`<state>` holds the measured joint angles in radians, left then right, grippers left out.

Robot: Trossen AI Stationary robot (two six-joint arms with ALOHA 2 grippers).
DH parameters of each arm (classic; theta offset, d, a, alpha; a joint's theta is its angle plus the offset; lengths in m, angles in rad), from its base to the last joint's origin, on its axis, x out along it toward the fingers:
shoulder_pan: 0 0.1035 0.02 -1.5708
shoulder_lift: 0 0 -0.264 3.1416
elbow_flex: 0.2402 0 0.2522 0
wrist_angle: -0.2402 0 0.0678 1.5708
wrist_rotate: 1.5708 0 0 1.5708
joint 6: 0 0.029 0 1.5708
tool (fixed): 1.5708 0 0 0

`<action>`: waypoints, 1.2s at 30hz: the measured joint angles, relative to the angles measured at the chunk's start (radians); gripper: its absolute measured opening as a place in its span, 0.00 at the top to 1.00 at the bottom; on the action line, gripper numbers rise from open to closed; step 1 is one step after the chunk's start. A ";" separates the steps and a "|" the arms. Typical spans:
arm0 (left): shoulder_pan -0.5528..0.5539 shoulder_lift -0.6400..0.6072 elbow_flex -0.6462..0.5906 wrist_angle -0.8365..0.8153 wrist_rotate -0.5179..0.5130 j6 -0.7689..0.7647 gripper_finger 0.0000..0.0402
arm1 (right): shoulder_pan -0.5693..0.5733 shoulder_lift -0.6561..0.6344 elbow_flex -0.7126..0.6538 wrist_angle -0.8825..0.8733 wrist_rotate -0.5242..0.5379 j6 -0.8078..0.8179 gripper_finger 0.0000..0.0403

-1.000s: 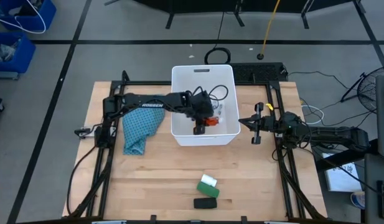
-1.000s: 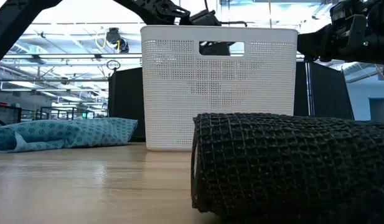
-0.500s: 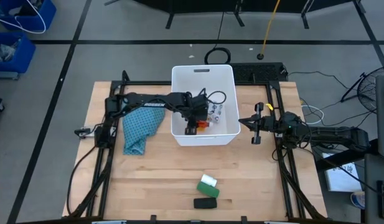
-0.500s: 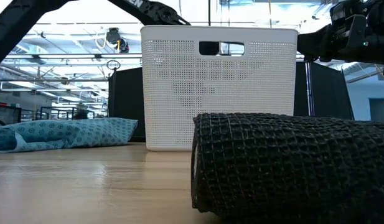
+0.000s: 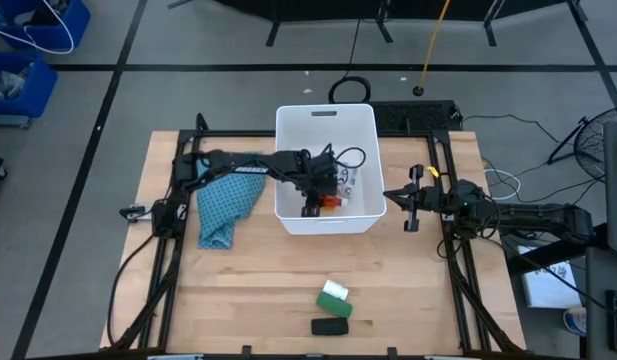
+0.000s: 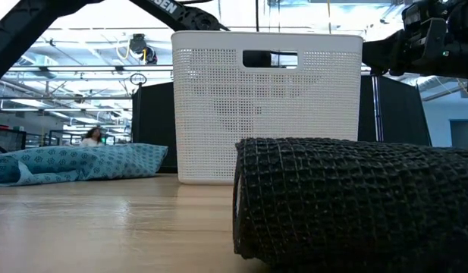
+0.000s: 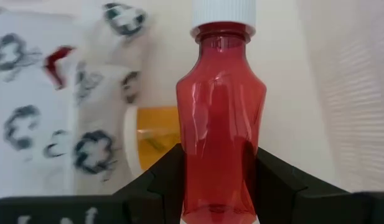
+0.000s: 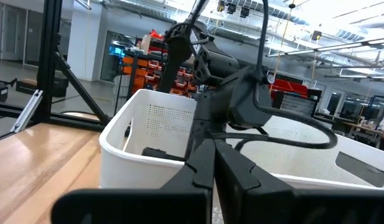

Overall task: Pick & place medical supplies in basket/bin
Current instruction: Put the red pill bottle in the white bin

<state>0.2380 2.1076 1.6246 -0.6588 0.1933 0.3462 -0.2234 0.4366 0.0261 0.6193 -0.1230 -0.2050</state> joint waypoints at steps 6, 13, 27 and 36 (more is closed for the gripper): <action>-0.010 -0.007 0.063 0.011 0.010 0.011 0.63 | 0.000 0.000 0.000 0.003 0.000 -0.002 1.00; -0.025 0.018 0.121 0.046 0.050 0.036 0.63 | 0.000 0.001 0.000 0.008 0.023 -0.017 1.00; -0.015 0.180 0.121 0.097 0.071 0.040 0.63 | 0.000 0.013 0.000 0.022 0.023 -0.017 1.00; -0.017 0.169 0.120 0.111 0.058 0.037 0.59 | 0.000 0.014 0.000 0.021 0.023 -0.017 1.00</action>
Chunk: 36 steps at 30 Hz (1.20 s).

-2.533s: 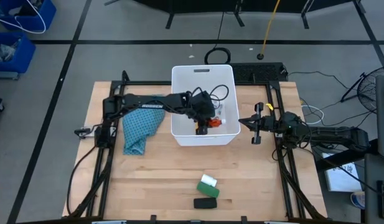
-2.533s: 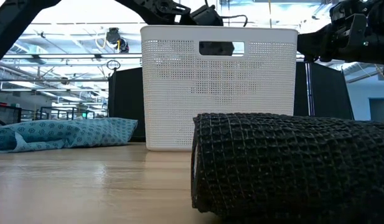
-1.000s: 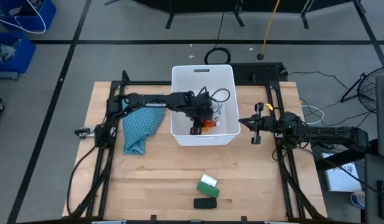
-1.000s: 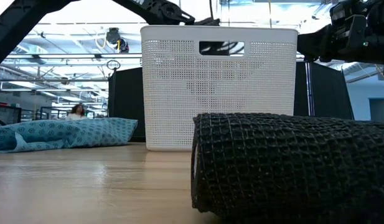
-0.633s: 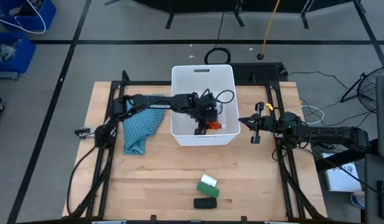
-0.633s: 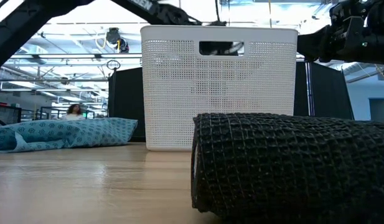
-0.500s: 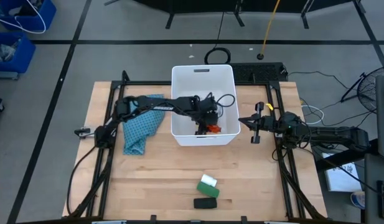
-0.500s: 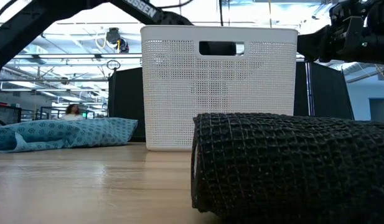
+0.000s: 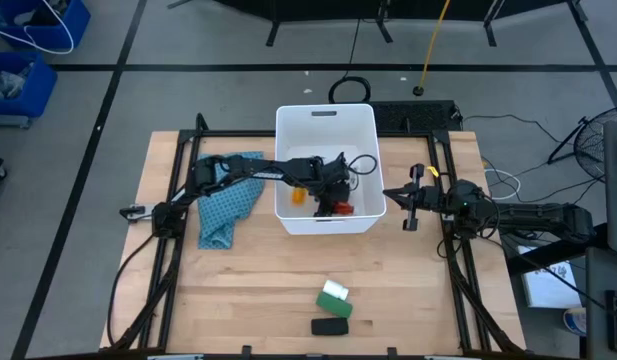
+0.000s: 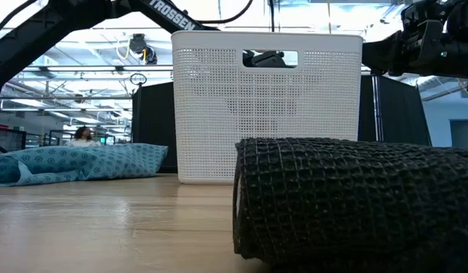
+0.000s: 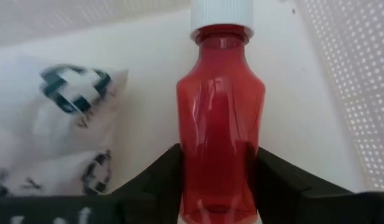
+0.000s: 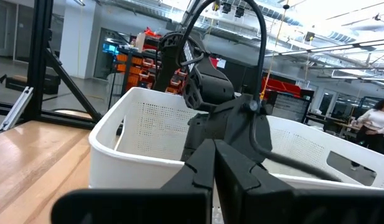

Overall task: Pick & place medical supplies in basket/bin
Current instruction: Put the red pill bottle in the white bin, then put the white pill bottle in the white bin

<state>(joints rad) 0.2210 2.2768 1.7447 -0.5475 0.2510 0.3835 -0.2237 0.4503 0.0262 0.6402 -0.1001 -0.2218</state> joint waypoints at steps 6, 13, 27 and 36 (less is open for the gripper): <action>-0.003 0.000 0.000 0.002 -0.021 0.006 0.38 | 0.000 0.000 0.000 -0.001 0.000 0.001 1.00; -0.019 -0.056 0.031 -0.011 -0.152 0.026 0.17 | 0.000 0.000 0.000 -0.003 -0.004 0.018 1.00; -0.106 -0.448 0.098 -0.368 -0.352 0.008 0.36 | 0.000 0.000 0.000 0.001 -0.007 0.048 1.00; -0.138 -0.892 -0.507 0.000 -0.349 -0.102 0.96 | 0.001 0.001 0.000 0.015 -0.014 0.127 1.00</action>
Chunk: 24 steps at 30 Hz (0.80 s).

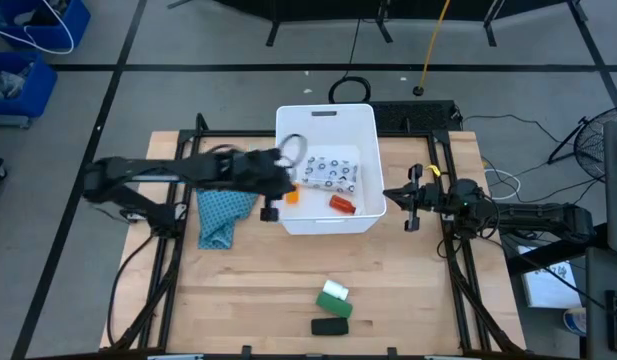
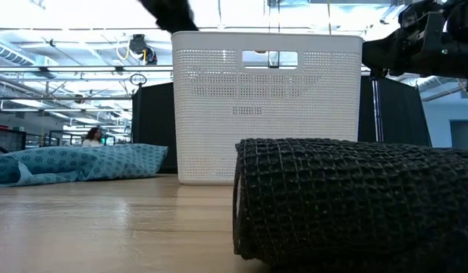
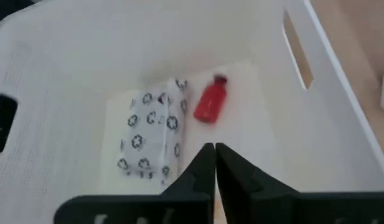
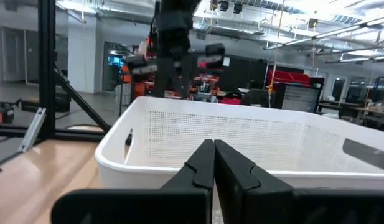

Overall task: Pick & place medical supplies in basket/bin
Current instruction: Put the white pill bottle in the white bin

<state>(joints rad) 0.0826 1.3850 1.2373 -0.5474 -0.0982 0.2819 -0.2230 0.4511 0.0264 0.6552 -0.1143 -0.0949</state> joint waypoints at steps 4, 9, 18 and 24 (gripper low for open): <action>-0.009 -0.222 -0.369 0.439 0.021 -0.093 0.96 | 0.000 -0.001 0.000 -0.002 -0.068 0.011 1.00; -0.031 -0.361 -0.708 0.858 -0.001 -0.178 0.99 | 0.001 0.000 0.000 -0.002 -0.076 0.047 1.00; -0.036 -0.383 -0.984 1.237 -0.056 -0.187 0.99 | 0.001 -0.001 0.000 -0.002 -0.072 0.057 1.00; -0.035 -0.370 -1.010 1.196 -0.088 -0.199 1.00 | 0.001 -0.002 0.000 -0.009 -0.071 0.057 1.00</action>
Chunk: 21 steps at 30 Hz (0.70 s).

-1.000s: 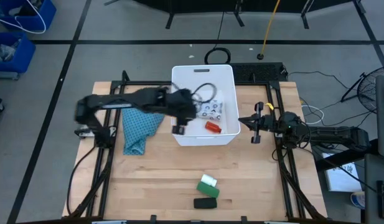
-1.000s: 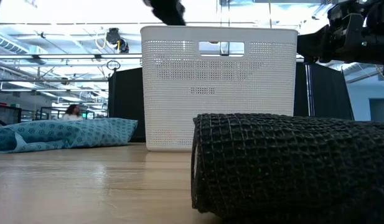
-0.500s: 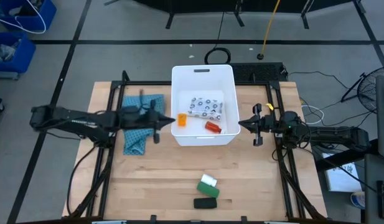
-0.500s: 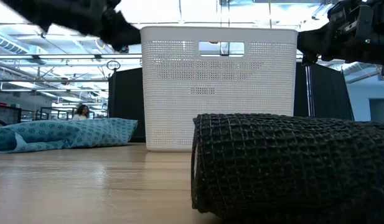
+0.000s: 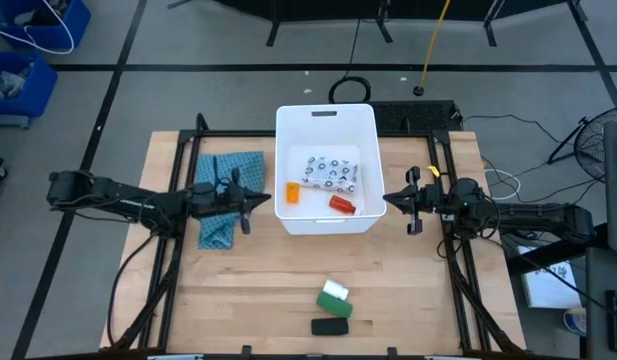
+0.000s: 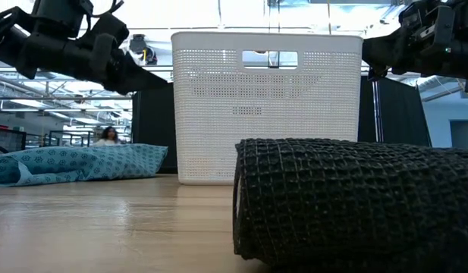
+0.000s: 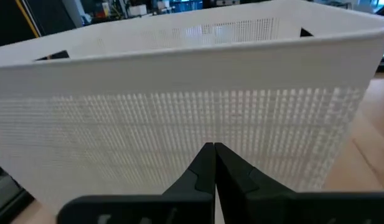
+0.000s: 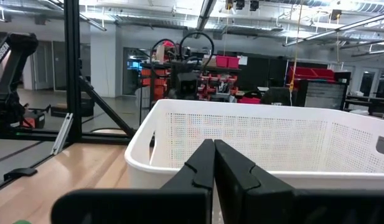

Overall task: Pick & place medical supplies in basket/bin
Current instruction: Put the white pill bottle in the white bin

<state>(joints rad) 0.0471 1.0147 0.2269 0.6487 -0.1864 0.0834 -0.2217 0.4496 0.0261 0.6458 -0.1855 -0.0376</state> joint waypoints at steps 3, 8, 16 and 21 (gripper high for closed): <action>0.000 0.001 -0.001 0.000 0.000 -0.004 0.99 | 0.000 0.000 0.000 -0.003 0.001 0.000 1.00; 0.000 0.002 -0.001 0.000 0.000 -0.003 0.96 | 0.001 0.001 0.001 0.049 -0.022 0.009 1.00; 0.000 0.001 -0.001 0.014 0.000 0.011 0.99 | 0.129 0.017 0.243 -0.113 -0.065 -0.046 1.00; 0.000 0.002 0.000 0.042 0.001 0.012 0.98 | 0.366 0.133 0.495 -0.403 0.103 -0.161 1.00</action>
<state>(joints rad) 0.0469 1.0163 0.2268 0.6903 -0.1856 0.0952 0.1440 0.5822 0.5210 0.2430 -0.0829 -0.1983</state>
